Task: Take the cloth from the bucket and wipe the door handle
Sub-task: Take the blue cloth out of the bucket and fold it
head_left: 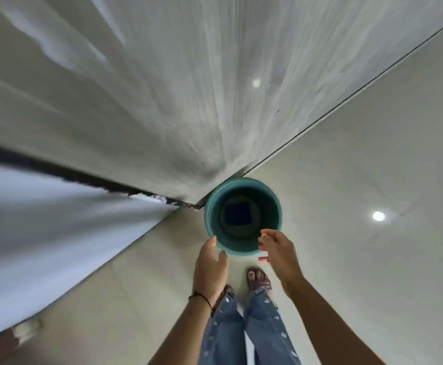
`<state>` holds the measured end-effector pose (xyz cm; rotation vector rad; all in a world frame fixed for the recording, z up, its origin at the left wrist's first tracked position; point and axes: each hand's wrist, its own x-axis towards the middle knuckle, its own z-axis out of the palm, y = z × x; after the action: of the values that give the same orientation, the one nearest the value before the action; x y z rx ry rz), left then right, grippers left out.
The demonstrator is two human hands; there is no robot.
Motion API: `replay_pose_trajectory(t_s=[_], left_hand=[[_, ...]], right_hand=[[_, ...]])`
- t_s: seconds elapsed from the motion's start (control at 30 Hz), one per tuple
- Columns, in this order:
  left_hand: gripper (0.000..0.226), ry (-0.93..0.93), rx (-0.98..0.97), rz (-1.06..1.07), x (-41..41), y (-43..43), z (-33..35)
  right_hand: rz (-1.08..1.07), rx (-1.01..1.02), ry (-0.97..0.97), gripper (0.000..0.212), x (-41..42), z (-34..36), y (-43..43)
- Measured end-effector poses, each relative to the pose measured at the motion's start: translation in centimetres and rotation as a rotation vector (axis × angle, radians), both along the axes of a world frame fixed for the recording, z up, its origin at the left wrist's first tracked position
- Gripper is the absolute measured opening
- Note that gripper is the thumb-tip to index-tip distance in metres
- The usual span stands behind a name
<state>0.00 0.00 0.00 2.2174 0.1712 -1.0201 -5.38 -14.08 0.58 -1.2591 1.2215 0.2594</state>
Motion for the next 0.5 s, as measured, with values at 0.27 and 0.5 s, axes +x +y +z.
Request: replay_pose_trajectory(t_s=[0.27,0.5], left_hand=[[0.058,-0.220,0.071,0.044,4.9,-1.1,-19.0],[0.025,-0.360,-0.017,0.283,6.2,-1.3,-25.9]], right_hand=[[-0.292,0.239,0.160,0.031,4.7,-24.0,1.0],[-0.306,0.184,0.345,0.057,7.9,-36.8,0.7]])
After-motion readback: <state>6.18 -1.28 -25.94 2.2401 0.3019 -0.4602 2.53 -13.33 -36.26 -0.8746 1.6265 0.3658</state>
